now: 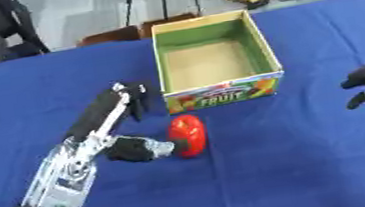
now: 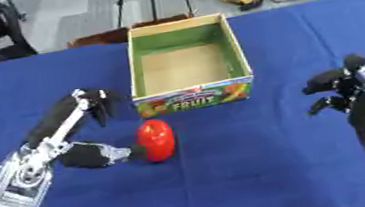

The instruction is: Pick up objects on the table and place them in the box.

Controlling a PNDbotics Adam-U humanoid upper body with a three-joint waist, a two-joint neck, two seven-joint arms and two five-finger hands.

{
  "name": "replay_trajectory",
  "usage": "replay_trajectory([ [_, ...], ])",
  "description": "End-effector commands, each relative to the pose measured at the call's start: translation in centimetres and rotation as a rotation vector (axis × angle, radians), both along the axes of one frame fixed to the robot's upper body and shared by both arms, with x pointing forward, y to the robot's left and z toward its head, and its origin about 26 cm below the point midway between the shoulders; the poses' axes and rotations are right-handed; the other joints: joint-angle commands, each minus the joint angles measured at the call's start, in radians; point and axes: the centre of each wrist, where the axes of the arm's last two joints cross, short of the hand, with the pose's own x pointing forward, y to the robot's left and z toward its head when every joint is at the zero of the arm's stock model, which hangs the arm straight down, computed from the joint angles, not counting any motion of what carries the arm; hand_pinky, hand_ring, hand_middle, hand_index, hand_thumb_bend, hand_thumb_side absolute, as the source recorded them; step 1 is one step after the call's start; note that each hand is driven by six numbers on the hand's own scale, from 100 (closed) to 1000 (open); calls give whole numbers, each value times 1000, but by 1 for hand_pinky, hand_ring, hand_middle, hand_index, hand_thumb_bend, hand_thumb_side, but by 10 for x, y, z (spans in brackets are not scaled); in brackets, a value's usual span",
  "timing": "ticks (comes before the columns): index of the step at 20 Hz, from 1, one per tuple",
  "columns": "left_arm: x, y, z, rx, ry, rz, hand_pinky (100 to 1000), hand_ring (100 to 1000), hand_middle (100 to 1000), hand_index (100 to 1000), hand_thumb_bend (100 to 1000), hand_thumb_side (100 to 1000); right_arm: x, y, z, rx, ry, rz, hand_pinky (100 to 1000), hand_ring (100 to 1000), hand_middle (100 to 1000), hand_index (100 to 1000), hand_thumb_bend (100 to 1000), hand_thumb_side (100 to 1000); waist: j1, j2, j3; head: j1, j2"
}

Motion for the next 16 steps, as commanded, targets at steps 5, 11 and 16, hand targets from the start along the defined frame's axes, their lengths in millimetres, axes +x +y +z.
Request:
replay_trajectory([
  [5, 9, -9, 3, 159, -11, -16, 531, 430, 474, 740, 778, 553, 0, -2, 8, -14, -26, -10, 457, 659, 592, 599, 100, 972, -1, -20, -4, 4, -5],
  [11, 19, -18, -4, 233, -5, -2, 523, 434, 478, 739, 766, 542, 0, -2, 8, -11, -26, -9, 456, 657, 590, 598, 100, 972, 0, -22, -6, 3, -6],
  [16, 30, -25, -15, 257, 22, 4, 506, 424, 470, 732, 748, 526, 0, -2, 8, -12, -25, -8, 455, 656, 589, 598, 100, 972, 1, -22, -8, 4, -7],
])
